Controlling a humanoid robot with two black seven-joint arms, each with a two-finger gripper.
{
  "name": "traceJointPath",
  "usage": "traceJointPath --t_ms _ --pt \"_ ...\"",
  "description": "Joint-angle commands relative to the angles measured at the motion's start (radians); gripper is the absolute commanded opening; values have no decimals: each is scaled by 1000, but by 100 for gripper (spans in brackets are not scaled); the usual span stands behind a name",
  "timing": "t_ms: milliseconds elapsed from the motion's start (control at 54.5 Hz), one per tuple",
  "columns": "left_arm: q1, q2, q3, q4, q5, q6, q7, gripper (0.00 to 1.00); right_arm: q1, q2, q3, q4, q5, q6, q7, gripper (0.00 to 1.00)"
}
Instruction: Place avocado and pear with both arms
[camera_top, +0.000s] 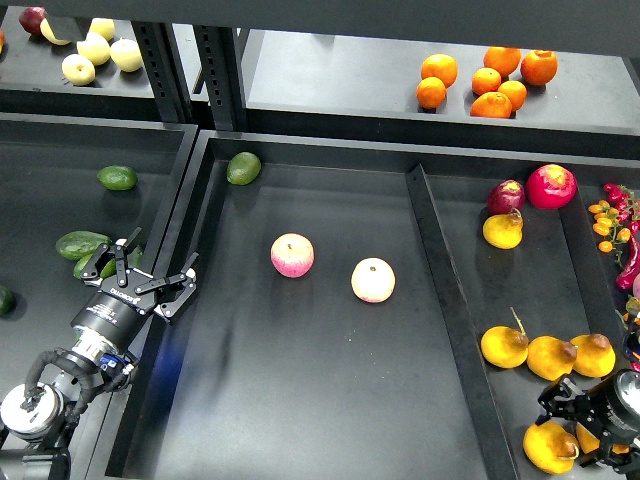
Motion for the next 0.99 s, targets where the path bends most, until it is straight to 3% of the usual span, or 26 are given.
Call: traceJointPath --t_ms 0,385,734,972 --pt "0 0 0 2 0 0 0 99 25 -29 -2 27 11 0 0 99" --pt "0 0 3 3 0 0 0 99 115 -170 15 156 146 0 0 99" --pt "18 0 46 15 0 0 0 99 3 -165 352 158 396 0 0 99" --pt "17 0 83 15 0 0 0 99 -161 -82 621 153 469 0 0 99"
